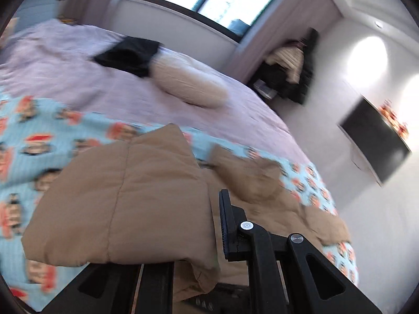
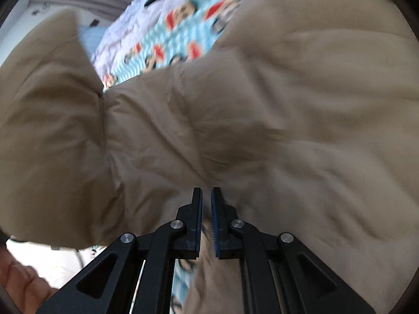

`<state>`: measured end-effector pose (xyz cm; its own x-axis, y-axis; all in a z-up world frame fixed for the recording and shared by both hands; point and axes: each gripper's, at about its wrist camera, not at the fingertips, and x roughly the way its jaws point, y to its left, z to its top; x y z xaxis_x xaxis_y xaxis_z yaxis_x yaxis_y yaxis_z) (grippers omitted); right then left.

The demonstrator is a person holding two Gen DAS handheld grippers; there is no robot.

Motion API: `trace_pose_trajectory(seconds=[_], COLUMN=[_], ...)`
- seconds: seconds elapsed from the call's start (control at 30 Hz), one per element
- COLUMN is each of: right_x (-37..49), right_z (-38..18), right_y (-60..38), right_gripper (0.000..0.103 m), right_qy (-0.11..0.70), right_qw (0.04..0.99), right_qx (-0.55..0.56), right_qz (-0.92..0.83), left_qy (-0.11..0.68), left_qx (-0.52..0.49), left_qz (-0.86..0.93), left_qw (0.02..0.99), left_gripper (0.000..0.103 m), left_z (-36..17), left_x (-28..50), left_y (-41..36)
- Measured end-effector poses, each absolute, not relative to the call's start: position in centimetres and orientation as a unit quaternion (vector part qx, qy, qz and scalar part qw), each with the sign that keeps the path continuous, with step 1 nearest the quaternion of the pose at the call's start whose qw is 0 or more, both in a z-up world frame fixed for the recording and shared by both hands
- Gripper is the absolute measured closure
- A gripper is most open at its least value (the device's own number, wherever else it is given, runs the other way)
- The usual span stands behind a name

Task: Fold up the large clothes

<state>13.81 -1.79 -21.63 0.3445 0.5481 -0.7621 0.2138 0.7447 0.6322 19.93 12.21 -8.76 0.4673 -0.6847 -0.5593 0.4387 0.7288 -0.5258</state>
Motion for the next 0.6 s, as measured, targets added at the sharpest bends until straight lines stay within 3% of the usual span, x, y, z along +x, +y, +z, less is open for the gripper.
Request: trace_pose_trajectory(seconds=[0.13, 0.27, 0.43, 0.47, 0.5, 0.57, 0.6], right_x=[8.7, 3.7, 1.0, 0.9, 0.8, 1.2, 1.5], right_z=[-18.8, -17.1, -17.4, -17.5, -17.6, -17.6, -17.4], right_y=[-8.5, -16.0, -20.7, -21.2, -21.5, -21.4, -21.3], right_gripper=[0.095, 0.095, 0.095, 0.095, 0.095, 0.095, 0.095], right_qy=[0.539, 0.524, 0.527, 0.528, 0.529, 0.532, 0.533], right_qw=[0.771, 0.785, 0.780, 0.778, 0.778, 0.779, 0.781], right_qx=[0.335, 0.327, 0.328, 0.329, 0.328, 0.320, 0.314], right_qz=[0.048, -0.043, -0.084, -0.086, -0.086, -0.084, -0.081], left_qy=[0.417, 0.470, 0.516, 0.513, 0.512, 0.500, 0.488], left_qx=[-0.122, -0.040, 0.023, 0.026, 0.028, 0.038, 0.048], left_qz=[-0.370, -0.357, -0.317, -0.318, -0.323, -0.321, -0.311], left_qw=[0.821, 0.806, 0.796, 0.797, 0.795, 0.803, 0.814], left_gripper=[0.088, 0.088, 0.087, 0.077, 0.050, 0.014, 0.006], left_z=[-10.1, -15.3, -20.3, -20.4, -20.0, -18.3, -17.5], left_x=[18.6, 16.4, 13.7, 13.5, 13.3, 12.2, 11.8], left_y=[3.9, -4.0, -6.6, -6.4, -6.2, -5.6, -5.1])
